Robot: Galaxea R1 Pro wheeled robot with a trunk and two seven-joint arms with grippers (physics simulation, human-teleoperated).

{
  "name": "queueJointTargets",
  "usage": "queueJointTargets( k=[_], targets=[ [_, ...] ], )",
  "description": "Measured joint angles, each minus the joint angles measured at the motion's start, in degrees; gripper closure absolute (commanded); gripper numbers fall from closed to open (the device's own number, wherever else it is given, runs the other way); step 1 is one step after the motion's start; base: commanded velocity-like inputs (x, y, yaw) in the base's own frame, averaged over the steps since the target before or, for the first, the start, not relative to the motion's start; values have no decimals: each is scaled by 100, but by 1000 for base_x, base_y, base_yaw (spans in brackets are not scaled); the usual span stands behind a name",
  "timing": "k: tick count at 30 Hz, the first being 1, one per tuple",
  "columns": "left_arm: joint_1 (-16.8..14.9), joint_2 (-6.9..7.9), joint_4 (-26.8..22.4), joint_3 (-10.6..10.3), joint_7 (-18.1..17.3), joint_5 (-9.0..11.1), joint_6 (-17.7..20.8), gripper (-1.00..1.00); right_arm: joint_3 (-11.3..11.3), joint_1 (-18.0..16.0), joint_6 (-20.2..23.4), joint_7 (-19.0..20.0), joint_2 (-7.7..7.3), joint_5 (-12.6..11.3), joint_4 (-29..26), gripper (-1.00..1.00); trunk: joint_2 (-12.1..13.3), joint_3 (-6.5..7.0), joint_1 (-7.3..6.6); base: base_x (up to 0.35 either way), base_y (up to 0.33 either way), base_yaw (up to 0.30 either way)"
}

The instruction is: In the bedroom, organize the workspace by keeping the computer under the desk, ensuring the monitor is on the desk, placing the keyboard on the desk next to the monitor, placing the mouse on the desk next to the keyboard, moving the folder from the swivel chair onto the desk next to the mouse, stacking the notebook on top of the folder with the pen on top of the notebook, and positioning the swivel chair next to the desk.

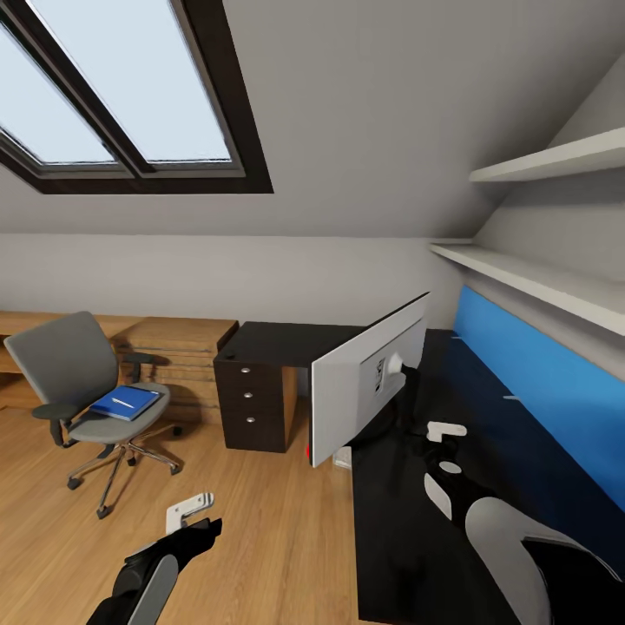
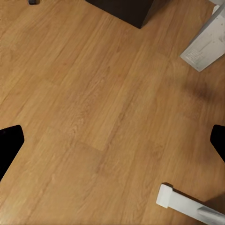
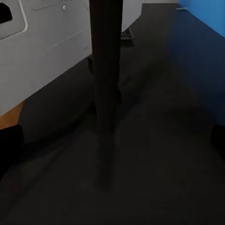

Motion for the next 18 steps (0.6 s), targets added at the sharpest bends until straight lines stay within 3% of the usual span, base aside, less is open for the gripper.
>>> queueJointTargets(
  k=[7,18],
  targets=[
    [3,-6,-7,0,0,0,0,-100,-3,1,-121,2,20,4,12,-100,0,0,-1,27,0,0],
    [6,-7,-10,0,0,0,5,-100,1,25,-851,-1,140,29,85,-100,-1,0,-1,219,0,0]
  ],
)
